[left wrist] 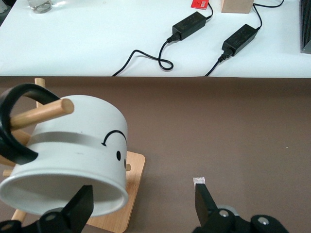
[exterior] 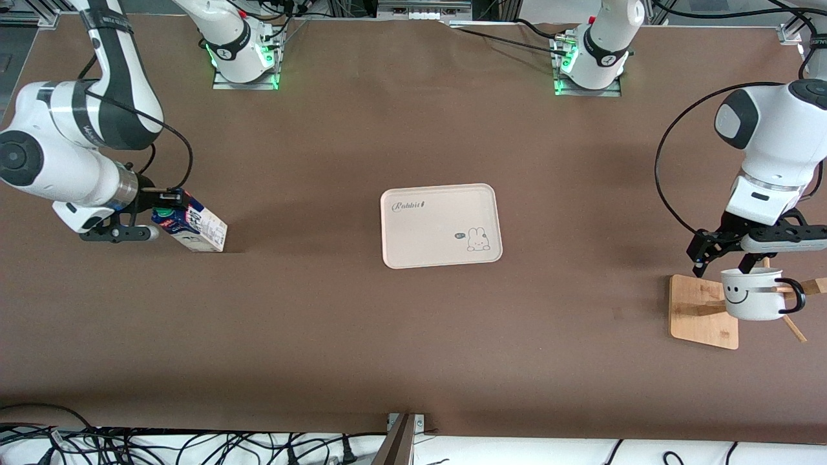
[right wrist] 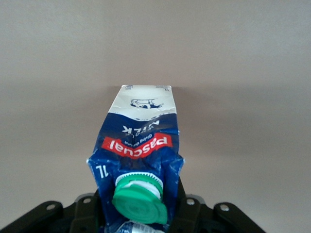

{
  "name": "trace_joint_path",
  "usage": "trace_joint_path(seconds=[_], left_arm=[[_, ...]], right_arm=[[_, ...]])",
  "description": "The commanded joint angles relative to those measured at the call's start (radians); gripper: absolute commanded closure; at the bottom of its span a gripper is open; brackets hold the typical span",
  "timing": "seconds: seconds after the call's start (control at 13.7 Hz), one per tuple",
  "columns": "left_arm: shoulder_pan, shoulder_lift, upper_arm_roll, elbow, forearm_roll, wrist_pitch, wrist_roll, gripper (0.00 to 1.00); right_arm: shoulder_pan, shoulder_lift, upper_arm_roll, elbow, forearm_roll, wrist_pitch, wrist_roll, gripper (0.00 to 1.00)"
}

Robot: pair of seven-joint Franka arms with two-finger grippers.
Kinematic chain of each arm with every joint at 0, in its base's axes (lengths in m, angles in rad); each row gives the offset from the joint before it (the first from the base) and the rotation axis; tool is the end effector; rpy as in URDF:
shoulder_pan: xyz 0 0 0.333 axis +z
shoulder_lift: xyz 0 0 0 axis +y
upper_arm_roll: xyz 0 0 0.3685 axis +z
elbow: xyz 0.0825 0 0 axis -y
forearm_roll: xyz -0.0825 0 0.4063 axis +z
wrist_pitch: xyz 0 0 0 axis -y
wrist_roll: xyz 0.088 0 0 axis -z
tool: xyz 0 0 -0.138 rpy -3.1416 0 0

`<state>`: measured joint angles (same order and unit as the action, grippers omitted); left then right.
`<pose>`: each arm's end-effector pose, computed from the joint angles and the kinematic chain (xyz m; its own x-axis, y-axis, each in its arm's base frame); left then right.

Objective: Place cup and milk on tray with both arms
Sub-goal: 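Lift the milk carton with the right gripper while the left gripper grips the mug, then carry the milk carton with the right gripper onto the tray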

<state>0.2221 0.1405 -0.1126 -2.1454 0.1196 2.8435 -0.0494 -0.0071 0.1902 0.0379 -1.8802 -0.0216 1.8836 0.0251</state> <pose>0.6381 0.0669 0.4121 0.8475 0.0372 0.5295 0.0740 -0.9961 -0.0484 0.6075 0.0155 0.4052 0.9826 0.0125 -0.1852 0.0158 -0.9997 0.0165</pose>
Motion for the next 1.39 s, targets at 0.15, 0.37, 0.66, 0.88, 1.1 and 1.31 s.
trace_joint_path(seconds=[0.15,0.37,0.66,0.88,1.1,1.31], left_arm=[[0.002,0.024,0.016,0.027,0.029,0.002,0.009,0.46],[0.002,0.024,0.024,0.027,0.029,0.002,0.009,0.58],[0.002,0.022,0.024,0.029,0.026,0.002,0.009,0.87],[0.002,0.024,0.024,0.035,0.025,0.002,0.008,1.00],[0.002,0.022,0.024,0.035,0.026,0.002,0.006,1.00],[0.002,0.008,0.024,0.035,0.020,0.000,0.005,1.00]], right_arm=[[0.045,-0.003,0.072,0.180,0.100,-0.135,0.094,0.50],[0.125,0.001,0.105,0.226,0.091,-0.139,0.134,0.50],[0.301,0.092,0.099,0.401,0.088,-0.219,0.205,0.50],[0.404,0.167,0.096,0.480,0.085,-0.233,0.366,0.50],[0.478,0.227,0.096,0.527,0.074,-0.233,0.475,0.49],[0.556,0.310,0.096,0.601,0.071,-0.222,0.631,0.49]])
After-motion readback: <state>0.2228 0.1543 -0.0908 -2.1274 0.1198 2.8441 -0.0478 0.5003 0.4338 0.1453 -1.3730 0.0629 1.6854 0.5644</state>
